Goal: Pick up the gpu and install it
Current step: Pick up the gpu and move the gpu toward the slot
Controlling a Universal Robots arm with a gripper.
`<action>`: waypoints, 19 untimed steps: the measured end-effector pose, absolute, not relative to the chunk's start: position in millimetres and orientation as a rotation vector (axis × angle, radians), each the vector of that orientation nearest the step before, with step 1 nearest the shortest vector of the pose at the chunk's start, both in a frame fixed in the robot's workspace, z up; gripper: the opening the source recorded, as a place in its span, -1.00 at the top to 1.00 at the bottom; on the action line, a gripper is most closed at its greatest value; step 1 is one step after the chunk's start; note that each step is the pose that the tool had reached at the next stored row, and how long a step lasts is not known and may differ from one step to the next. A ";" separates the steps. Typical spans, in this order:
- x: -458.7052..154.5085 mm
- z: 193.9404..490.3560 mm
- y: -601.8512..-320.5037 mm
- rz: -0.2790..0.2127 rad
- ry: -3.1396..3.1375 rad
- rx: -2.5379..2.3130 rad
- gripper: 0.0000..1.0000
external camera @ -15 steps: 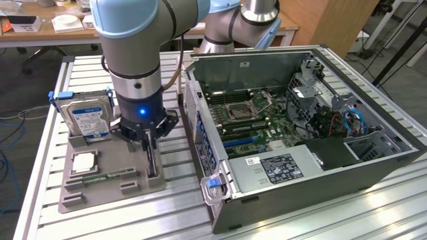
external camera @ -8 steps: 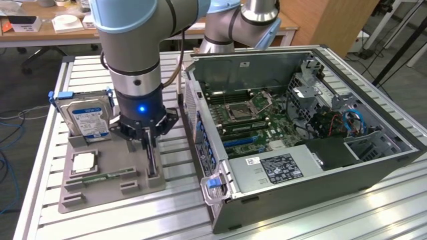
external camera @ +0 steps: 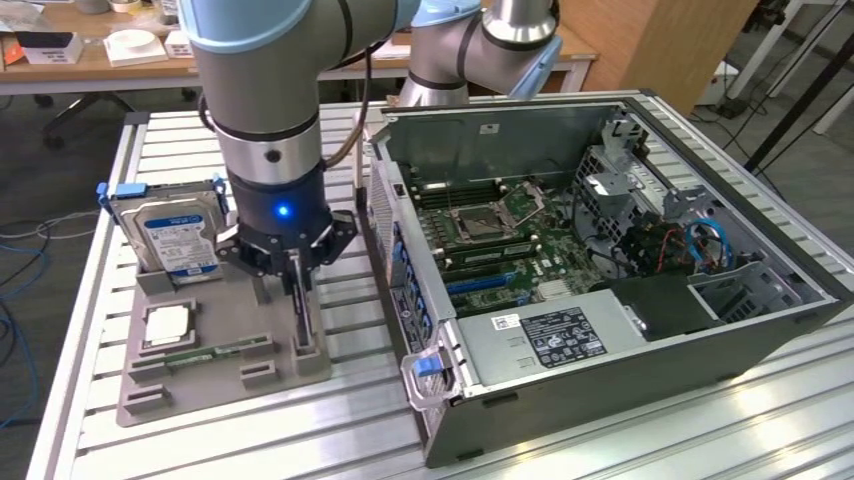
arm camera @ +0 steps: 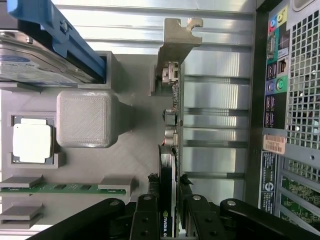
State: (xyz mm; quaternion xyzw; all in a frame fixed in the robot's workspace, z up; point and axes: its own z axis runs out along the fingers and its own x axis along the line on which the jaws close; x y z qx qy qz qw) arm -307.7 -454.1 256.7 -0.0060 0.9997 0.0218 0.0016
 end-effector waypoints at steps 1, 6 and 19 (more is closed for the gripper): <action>-307.7 257.7 -454.1 0.068 3.138 -0.019 0.47; -307.7 262.1 -454.1 0.068 3.137 -0.019 0.47; -307.7 273.3 -454.1 0.069 3.137 -0.019 0.47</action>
